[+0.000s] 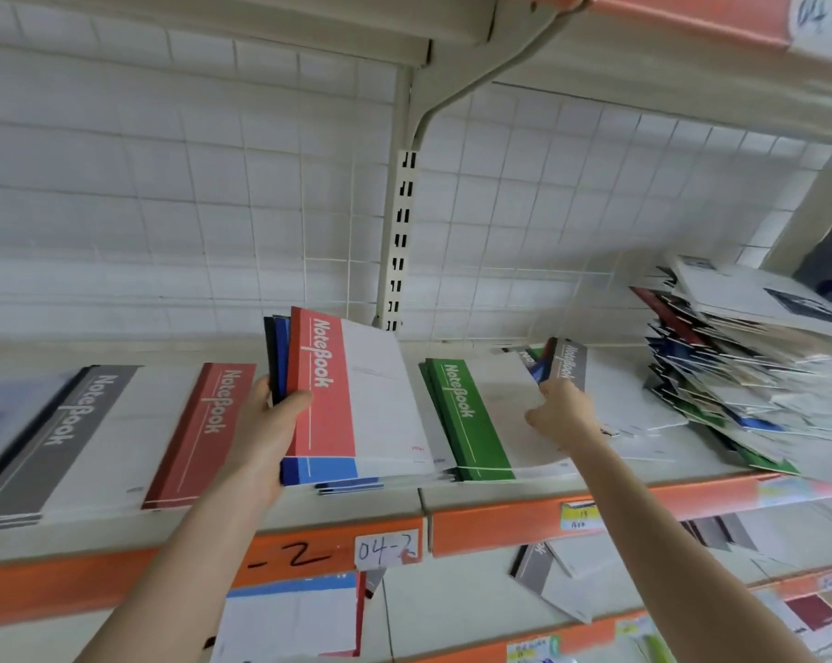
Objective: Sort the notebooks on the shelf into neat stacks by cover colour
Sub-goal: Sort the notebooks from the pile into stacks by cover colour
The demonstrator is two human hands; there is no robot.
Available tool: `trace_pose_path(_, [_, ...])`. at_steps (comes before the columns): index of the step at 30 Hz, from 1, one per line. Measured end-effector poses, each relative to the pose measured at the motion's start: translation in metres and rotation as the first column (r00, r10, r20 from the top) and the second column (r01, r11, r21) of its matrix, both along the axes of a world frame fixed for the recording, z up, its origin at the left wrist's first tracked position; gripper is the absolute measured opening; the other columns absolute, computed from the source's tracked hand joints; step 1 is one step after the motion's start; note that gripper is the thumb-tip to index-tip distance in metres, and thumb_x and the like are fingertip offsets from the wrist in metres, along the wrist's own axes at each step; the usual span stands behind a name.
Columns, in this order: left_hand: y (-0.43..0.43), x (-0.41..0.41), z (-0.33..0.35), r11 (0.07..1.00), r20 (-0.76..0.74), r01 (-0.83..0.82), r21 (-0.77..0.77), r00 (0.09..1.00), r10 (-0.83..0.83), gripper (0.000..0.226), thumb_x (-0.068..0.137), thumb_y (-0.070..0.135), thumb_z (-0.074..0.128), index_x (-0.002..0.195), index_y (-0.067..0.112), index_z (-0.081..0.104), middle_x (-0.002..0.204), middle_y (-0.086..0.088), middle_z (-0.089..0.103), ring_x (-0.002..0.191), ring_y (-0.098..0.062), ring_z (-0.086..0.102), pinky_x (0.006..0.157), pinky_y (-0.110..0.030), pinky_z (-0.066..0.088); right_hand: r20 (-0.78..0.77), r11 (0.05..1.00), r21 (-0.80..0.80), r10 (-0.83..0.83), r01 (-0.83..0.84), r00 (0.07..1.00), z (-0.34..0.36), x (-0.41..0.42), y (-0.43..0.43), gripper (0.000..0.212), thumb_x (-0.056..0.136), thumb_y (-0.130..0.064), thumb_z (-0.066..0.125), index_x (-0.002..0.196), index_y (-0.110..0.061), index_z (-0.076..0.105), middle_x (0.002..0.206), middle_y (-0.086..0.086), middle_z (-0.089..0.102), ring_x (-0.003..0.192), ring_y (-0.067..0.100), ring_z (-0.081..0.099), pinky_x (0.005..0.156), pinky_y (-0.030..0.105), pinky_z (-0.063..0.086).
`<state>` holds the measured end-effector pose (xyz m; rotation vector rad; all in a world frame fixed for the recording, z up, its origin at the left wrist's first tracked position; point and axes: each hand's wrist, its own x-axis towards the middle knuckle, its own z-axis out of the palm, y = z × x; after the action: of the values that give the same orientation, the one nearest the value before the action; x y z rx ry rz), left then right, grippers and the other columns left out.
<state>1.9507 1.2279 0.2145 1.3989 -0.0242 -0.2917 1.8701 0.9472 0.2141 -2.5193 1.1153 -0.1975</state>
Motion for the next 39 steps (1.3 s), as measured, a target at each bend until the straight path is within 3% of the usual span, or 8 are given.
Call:
trace_pose_path(4, [-0.004, -0.005, 0.001, 1.0, 0.008, -0.002, -0.006, 1.0, 0.002, 0.029, 0.092, 0.006, 0.053, 0.118, 0.018, 0.051, 0.095, -0.006, 0.065, 0.078, -0.02, 0.064, 0.058, -0.03, 0.048, 0.027, 0.963, -0.237, 0.14, -0.129, 0.99, 0.003, 0.007, 0.021, 0.041, 0.088, -0.019, 0.059, 0.127, -0.01, 0.052, 0.132, 0.012, 0.048, 0.121, 0.031, 0.041, 0.099, 0.035, 0.035])
trace_pose_path(7, [-0.01, -0.01, 0.001, 0.999, 0.015, 0.021, -0.029, 1.0, -0.021, 0.031, 0.091, 0.008, 0.055, 0.119, 0.022, 0.05, 0.099, -0.004, 0.065, 0.082, -0.02, 0.064, 0.06, -0.031, 0.049, 0.315, 0.932, 0.216, 0.215, -0.29, 0.924, 0.013, 0.014, 0.055, 0.029, 0.093, -0.023, 0.054, 0.101, 0.003, 0.063, 0.091, 0.014, 0.059, 0.085, 0.024, 0.055, 0.075, 0.029, 0.042])
trace_pose_path(10, [-0.015, -0.015, 0.002, 0.997, 0.01, 0.016, -0.073, 1.0, -0.015, 0.038, 0.089, 0.004, 0.059, 0.12, 0.023, 0.05, 0.103, -0.003, 0.065, 0.085, -0.02, 0.064, 0.062, -0.032, 0.05, 0.335, 0.746, 0.569, 0.175, -0.347, 0.926, 0.018, 0.022, 0.087, 0.034, 0.09, -0.031, 0.058, 0.067, -0.008, 0.053, 0.064, 0.004, 0.048, 0.057, 0.017, 0.045, 0.056, 0.022, 0.038])
trace_pose_path(14, [-0.011, -0.019, 0.001, 0.996, 0.022, -0.028, -0.082, 0.999, 0.03, 0.049, 0.084, -0.001, 0.064, 0.123, 0.023, 0.047, 0.104, -0.002, 0.064, 0.088, -0.019, 0.063, 0.065, -0.034, 0.051, 0.315, 0.843, 0.391, 0.256, -0.371, 0.914, 0.018, 0.031, 0.107, 0.037, 0.088, -0.026, 0.059, 0.057, -0.014, 0.044, 0.056, 0.001, 0.047, 0.055, 0.021, 0.048, 0.053, 0.022, 0.04])
trace_pose_path(16, [-0.004, -0.019, 0.0, 0.994, 0.034, -0.062, -0.085, 0.997, 0.065, 0.051, 0.082, -0.001, 0.066, 0.119, 0.027, 0.046, 0.101, 0.001, 0.063, 0.087, -0.017, 0.063, 0.065, -0.034, 0.05, 0.36, 0.861, 0.315, 0.282, -0.4, 0.889, 0.018, 0.035, 0.117, 0.017, 0.086, -0.025, 0.06, 0.081, -0.009, 0.061, 0.076, 0.005, 0.061, 0.076, 0.026, 0.058, 0.066, 0.028, 0.045])
trace_pose_path(18, [0.006, -0.017, 0.0, 0.991, 0.049, -0.093, -0.099, 0.994, 0.099, 0.047, 0.084, 0.003, 0.065, 0.117, 0.03, 0.046, 0.1, 0.004, 0.063, 0.086, -0.015, 0.063, 0.062, -0.032, 0.049, 0.397, 0.861, 0.309, 0.268, -0.403, 0.878, 0.015, 0.039, 0.126, 0.029, 0.084, -0.025, 0.062, 0.106, -0.007, 0.058, 0.093, 0.004, 0.063, 0.087, 0.025, 0.059, 0.068, 0.027, 0.044])
trace_pose_path(27, [0.1, 0.001, -0.008, 0.956, 0.036, -0.291, -0.034, 0.956, 0.292, 0.027, 0.093, 0.008, 0.053, 0.116, 0.022, 0.051, 0.096, 0.0, 0.063, 0.077, -0.017, 0.062, 0.058, -0.029, 0.047, 0.372, 0.861, 0.307, 0.283, -0.404, 0.884, 0.006, 0.067, 0.164, 0.045, 0.086, -0.011, 0.059, 0.129, -0.005, 0.044, 0.119, 0.013, 0.059, 0.107, 0.03, 0.056, 0.08, 0.035, 0.049])
trace_pose_path(39, [0.218, 0.027, 0.0, 0.962, -0.023, -0.27, 0.023, 0.962, 0.271, 0.028, 0.089, 0.0, 0.05, 0.109, 0.02, 0.053, 0.088, -0.005, 0.061, 0.071, -0.023, 0.058, 0.055, -0.029, 0.044, -0.027, 0.932, 0.018, 0.362, -0.362, 0.932, -0.007, 0.082, 0.225, 0.029, 0.088, -0.02, 0.055, 0.109, -0.001, 0.052, 0.118, 0.016, 0.051, 0.087, 0.026, 0.049, 0.069, 0.025, 0.037])
